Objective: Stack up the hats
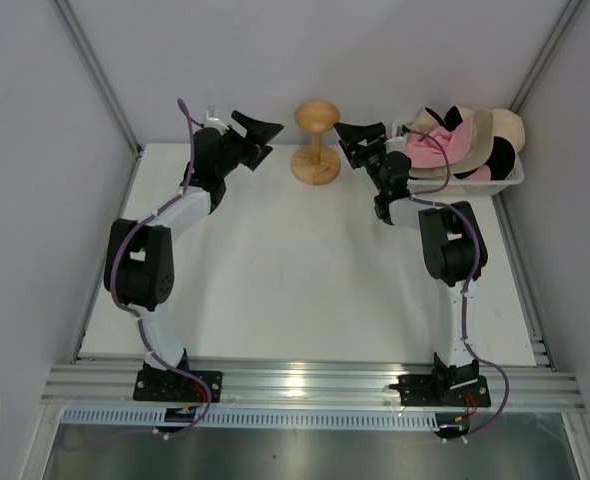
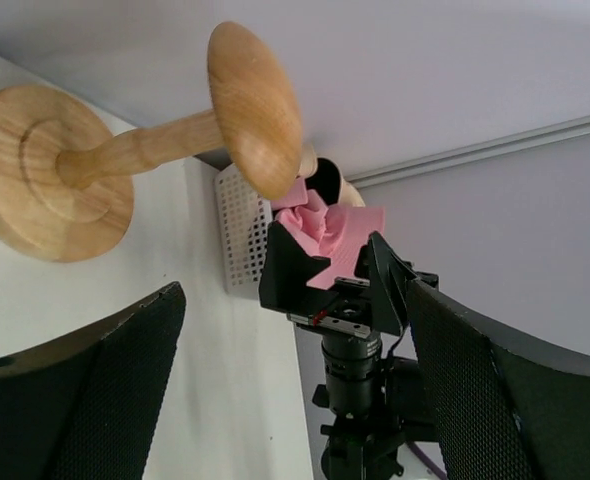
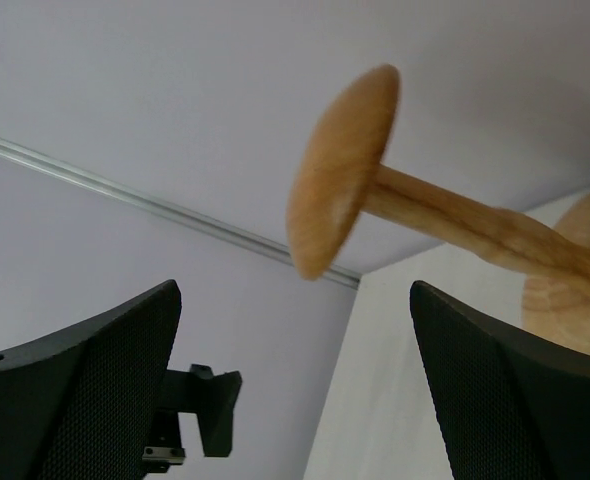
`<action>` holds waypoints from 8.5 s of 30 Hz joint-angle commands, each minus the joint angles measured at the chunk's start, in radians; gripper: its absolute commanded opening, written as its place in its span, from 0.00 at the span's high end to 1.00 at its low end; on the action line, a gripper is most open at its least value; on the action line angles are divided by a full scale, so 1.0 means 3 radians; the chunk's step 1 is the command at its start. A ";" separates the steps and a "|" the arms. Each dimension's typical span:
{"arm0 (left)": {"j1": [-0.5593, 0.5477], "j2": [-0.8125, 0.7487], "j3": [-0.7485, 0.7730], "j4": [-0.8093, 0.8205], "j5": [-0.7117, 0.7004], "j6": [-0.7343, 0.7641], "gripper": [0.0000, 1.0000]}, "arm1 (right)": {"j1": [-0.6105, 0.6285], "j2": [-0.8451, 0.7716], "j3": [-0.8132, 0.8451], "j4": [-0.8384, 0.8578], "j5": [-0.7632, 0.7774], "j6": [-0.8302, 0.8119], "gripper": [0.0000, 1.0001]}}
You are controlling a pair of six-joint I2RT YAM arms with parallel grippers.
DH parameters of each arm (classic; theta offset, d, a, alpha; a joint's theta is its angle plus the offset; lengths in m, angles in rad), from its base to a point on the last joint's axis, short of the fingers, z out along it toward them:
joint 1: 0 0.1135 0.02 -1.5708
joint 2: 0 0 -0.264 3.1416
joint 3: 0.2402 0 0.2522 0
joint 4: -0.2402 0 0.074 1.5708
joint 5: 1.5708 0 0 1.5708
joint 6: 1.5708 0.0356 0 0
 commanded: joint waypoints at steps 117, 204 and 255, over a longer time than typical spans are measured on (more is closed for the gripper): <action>-0.1562 -0.2920 -0.2844 -0.0013 -0.0614 0.0304 0.90 | 0.1543 -0.3266 -0.2126 -0.2570 0.0214 -0.0529 0.85; 0.0380 -0.2384 -0.0042 -0.3347 -0.0687 0.2681 0.00 | -0.1571 -0.0458 0.2543 -0.4336 -0.1317 -0.2188 1.00; 0.0401 -0.2752 -0.0804 -0.1486 0.0766 0.3024 0.99 | 0.0863 -0.0668 0.2906 -0.2943 -0.3407 -0.0947 1.00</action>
